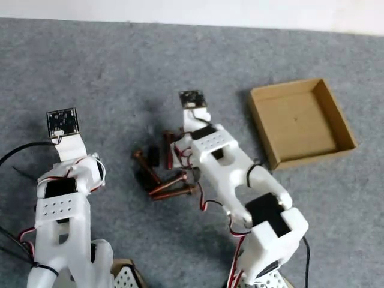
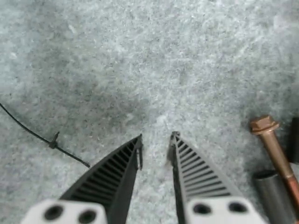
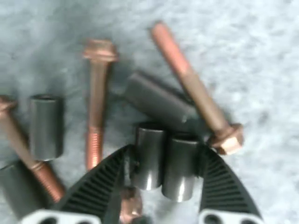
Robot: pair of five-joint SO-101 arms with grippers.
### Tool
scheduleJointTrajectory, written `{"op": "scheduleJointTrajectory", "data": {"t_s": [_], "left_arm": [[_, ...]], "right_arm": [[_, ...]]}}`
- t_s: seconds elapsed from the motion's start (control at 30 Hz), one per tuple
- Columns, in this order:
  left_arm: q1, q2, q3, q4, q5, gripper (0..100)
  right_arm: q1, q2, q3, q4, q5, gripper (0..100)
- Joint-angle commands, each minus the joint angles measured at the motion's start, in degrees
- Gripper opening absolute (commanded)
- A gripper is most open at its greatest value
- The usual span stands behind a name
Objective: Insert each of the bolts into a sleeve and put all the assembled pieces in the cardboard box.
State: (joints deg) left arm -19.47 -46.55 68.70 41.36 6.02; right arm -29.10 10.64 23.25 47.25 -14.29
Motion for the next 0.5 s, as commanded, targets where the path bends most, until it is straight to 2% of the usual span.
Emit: {"op": "scheduleJointTrajectory", "data": {"t_s": [0.0,0.17,0.27,0.37,0.47], "left_arm": [[-0.22,-0.13,-0.48,-0.88,0.53,11],[-0.22,-0.13,-0.48,-0.88,0.53,11],[-0.22,-0.13,-0.48,-0.88,0.53,11],[-0.22,-0.13,-0.48,-0.88,0.53,11],[-0.22,-0.13,-0.48,-0.88,0.53,11]], "right_arm": [[3.47,-0.13,-0.31,1.1,0.62,13.7],[3.47,-0.13,-0.31,1.45,0.62,13.3],[3.47,-0.22,-0.31,1.45,0.62,8.2],[3.47,-0.31,-0.57,1.45,4.75,0.8],[3.47,-0.57,-0.57,1.54,7.12,0.5]]}}
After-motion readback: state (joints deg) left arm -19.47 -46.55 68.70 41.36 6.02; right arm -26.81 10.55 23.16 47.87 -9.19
